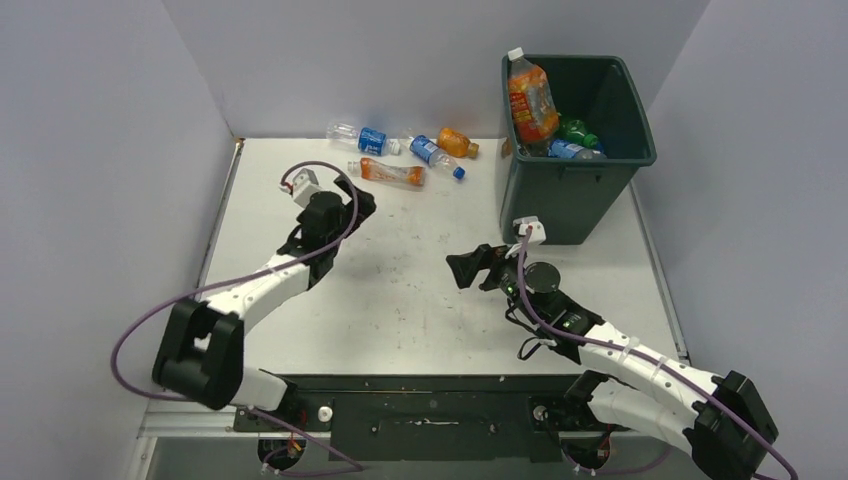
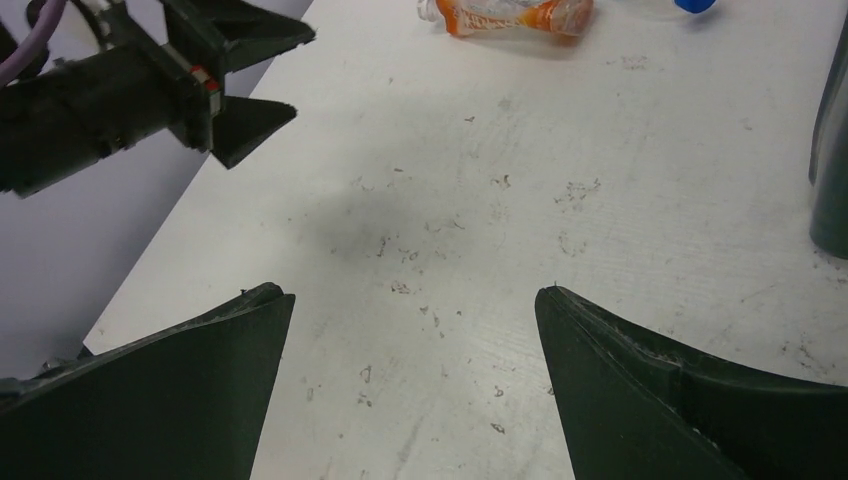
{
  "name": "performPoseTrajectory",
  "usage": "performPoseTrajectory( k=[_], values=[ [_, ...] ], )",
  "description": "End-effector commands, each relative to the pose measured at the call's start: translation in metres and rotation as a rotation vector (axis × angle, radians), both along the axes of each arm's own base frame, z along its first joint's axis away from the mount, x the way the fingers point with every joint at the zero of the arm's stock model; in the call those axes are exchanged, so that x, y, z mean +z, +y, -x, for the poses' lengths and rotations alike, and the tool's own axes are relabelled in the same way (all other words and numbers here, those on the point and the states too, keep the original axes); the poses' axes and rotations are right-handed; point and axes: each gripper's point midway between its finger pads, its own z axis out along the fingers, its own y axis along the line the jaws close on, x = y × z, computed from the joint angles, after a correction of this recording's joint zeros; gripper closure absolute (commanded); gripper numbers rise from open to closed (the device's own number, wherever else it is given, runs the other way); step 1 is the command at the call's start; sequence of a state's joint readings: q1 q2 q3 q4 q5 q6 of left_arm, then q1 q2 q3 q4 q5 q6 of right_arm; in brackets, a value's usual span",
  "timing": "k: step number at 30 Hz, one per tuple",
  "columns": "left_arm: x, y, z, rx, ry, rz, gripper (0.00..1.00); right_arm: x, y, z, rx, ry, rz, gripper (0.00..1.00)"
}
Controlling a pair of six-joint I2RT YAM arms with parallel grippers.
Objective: Put the plastic bottles in the bin
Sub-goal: Pick up the plastic bottle at the center of the board.
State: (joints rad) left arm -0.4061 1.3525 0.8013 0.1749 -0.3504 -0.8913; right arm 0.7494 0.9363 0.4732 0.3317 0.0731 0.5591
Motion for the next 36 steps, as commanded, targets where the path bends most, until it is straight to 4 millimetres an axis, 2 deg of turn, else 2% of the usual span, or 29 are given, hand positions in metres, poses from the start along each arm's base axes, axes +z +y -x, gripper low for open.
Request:
performPoseTrajectory(
  k=[1,3,4,7,14,19,21,25,32,35,36],
  values=[
    [0.026,-0.038,-0.049,0.032,-0.032,0.321,0.04,0.001,0.007,0.006,0.025,-0.011,-0.06,0.04],
    [0.017,-0.048,-0.071,0.065,-0.017,0.378,0.04,-0.004,0.008,0.009,0.035,-0.004,-0.061,0.04],
    [0.002,-0.051,-0.082,0.087,0.004,0.397,0.04,-0.007,0.009,0.011,0.041,0.0,-0.059,0.04],
    [-0.017,-0.056,-0.107,0.148,0.017,0.459,0.04,-0.011,0.012,0.015,0.061,0.009,-0.056,0.04],
    [-0.061,-0.064,-0.149,0.231,0.074,0.444,0.04,-0.02,0.011,0.025,0.074,0.035,-0.06,0.04],
    [-0.078,-0.07,-0.176,0.264,0.077,0.453,0.04,-0.027,0.006,0.029,0.063,0.048,-0.053,0.04],
    [-0.081,-0.072,-0.188,0.27,0.064,0.455,0.01,-0.029,0.006,0.029,0.061,0.053,-0.043,0.04],
    [-0.102,-0.074,-0.202,0.286,0.085,0.442,0.14,-0.026,0.002,0.025,0.036,0.041,-0.023,0.03],
    [-0.118,-0.078,-0.217,0.306,0.107,0.418,0.31,-0.017,0.003,0.025,0.042,0.026,-0.025,0.03],
    [-0.122,-0.076,-0.221,0.315,0.102,0.411,0.43,-0.012,0.002,0.025,0.042,0.022,-0.028,0.03],
    [-0.123,-0.075,-0.222,0.318,0.099,0.408,0.51,-0.01,0.002,0.025,0.04,0.019,-0.03,0.03]
  ],
)
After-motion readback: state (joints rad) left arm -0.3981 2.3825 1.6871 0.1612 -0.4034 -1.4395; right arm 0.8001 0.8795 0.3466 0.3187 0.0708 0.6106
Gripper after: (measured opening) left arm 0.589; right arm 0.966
